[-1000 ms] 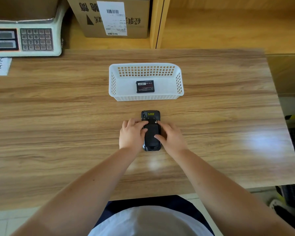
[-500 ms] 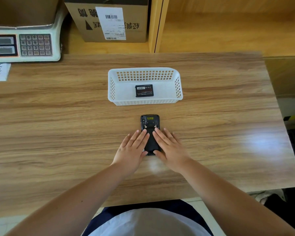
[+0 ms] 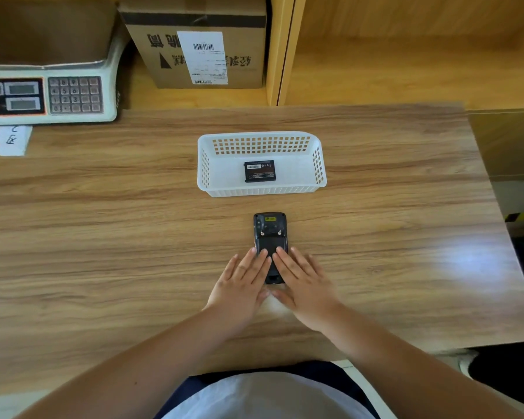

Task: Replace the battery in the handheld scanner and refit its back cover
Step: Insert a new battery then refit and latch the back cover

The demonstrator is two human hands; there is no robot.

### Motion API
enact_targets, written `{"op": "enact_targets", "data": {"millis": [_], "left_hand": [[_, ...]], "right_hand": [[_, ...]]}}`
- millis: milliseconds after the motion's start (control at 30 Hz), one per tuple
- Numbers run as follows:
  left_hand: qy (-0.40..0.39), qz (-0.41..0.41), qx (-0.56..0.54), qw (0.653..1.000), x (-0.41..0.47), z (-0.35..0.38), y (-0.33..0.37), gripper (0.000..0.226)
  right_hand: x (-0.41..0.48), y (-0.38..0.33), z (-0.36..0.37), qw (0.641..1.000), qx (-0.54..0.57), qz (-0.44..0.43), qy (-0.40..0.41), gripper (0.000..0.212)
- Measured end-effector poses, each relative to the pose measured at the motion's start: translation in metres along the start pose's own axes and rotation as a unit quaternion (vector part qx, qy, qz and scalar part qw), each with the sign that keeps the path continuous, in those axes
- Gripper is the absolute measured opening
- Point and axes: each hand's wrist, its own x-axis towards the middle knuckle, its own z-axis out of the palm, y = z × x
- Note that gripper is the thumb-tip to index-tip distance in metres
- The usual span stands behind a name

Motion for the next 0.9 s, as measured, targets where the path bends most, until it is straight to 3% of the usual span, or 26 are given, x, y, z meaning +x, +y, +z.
{"op": "enact_targets", "data": {"millis": [133, 333, 567, 667, 767, 900], "left_hand": [[0.006, -0.001, -0.012, 1.000, -0.004, 0.007, 0.004, 0.064], [0.009, 0.014, -0.049, 0.999, 0.003, 0.025, -0.002, 0.071], [0.012, 0.044, -0.003, 0.999, 0.006, 0.012, 0.004, 0.064], [0.073, 0.043, -0.103, 0.991, 0.008, 0.002, -0.008, 0.064], [0.213, 0.000, -0.207, 0.955, 0.020, -0.013, -0.023, 0.033], [0.197, -0.134, -0.328, 0.914, 0.047, -0.033, -0.034, 0.016]], "right_hand": [[-0.009, -0.002, 0.012, 0.999, 0.027, 0.017, 0.023, 0.065], [-0.007, 0.016, 0.019, 0.997, 0.043, -0.048, 0.053, 0.056], [-0.002, 0.014, 0.012, 0.991, 0.073, -0.041, 0.103, 0.050], [0.007, 0.013, 0.004, 0.978, 0.116, -0.048, 0.169, 0.037], [0.025, 0.015, -0.012, 0.944, 0.238, -0.003, 0.230, 0.018], [0.055, 0.023, -0.030, 0.927, 0.296, 0.086, 0.216, 0.013]]}}
